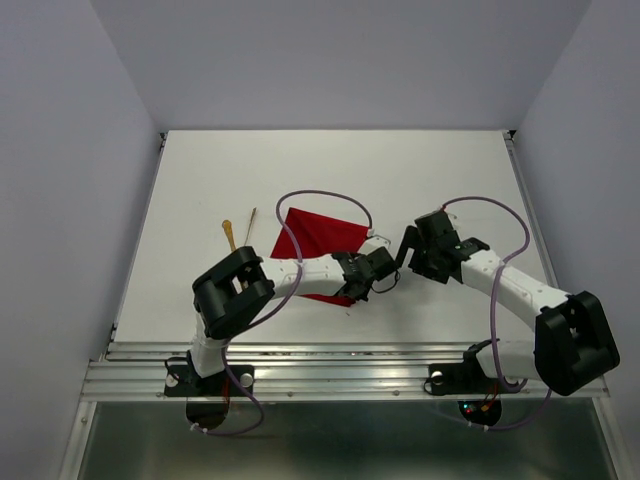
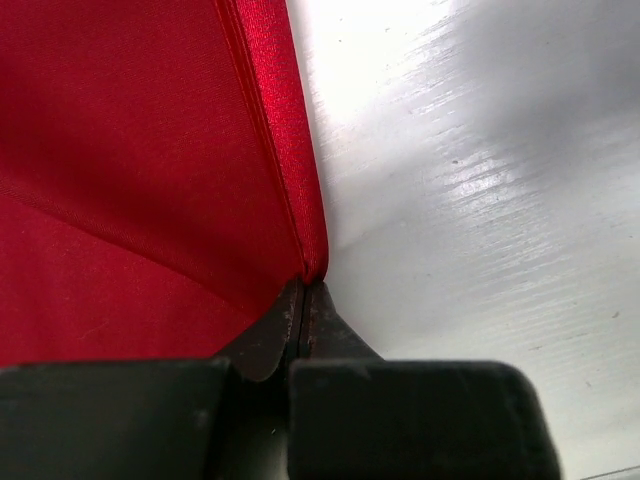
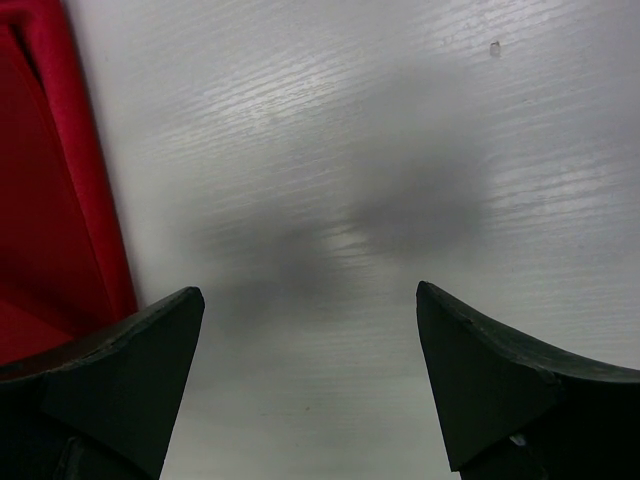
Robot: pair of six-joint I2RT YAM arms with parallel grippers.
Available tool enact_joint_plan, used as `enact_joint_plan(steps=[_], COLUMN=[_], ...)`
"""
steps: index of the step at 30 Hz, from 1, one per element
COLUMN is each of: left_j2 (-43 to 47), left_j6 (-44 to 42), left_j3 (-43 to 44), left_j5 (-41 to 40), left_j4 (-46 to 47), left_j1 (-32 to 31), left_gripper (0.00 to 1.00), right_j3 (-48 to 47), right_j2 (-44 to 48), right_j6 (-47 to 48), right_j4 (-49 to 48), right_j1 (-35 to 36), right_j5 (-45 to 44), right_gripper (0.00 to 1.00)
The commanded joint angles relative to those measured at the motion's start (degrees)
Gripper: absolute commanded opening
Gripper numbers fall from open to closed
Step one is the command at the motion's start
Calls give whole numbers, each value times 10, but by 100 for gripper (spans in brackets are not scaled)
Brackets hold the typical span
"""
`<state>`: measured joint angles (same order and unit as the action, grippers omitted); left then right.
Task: Fold the napkin into a case and place the utensils inside
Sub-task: Pick up the upper triangle-folded napkin from the center of the board.
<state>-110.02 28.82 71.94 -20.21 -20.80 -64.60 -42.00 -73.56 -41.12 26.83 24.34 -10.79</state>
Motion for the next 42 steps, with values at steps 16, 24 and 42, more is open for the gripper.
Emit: enact_joint_plan(steps=[16,24,42], left_j2=[197,205,202], left_j6=[-54,-60,-67], left_j3=[-123,-131,-137], left_j5=[144,158,171], left_j4=[91,101,107], left_j1=[67,73,75], left_gripper=[0,0,0], right_j3=[-33,-31,8], right_j2=[-110,-205,-132], right_j6=[-74,-122,-148], right_j4=[-215,-330,-305], right_j1=[-3,9,9], right_j5=[247,289,201], right_gripper=[93,89,82])
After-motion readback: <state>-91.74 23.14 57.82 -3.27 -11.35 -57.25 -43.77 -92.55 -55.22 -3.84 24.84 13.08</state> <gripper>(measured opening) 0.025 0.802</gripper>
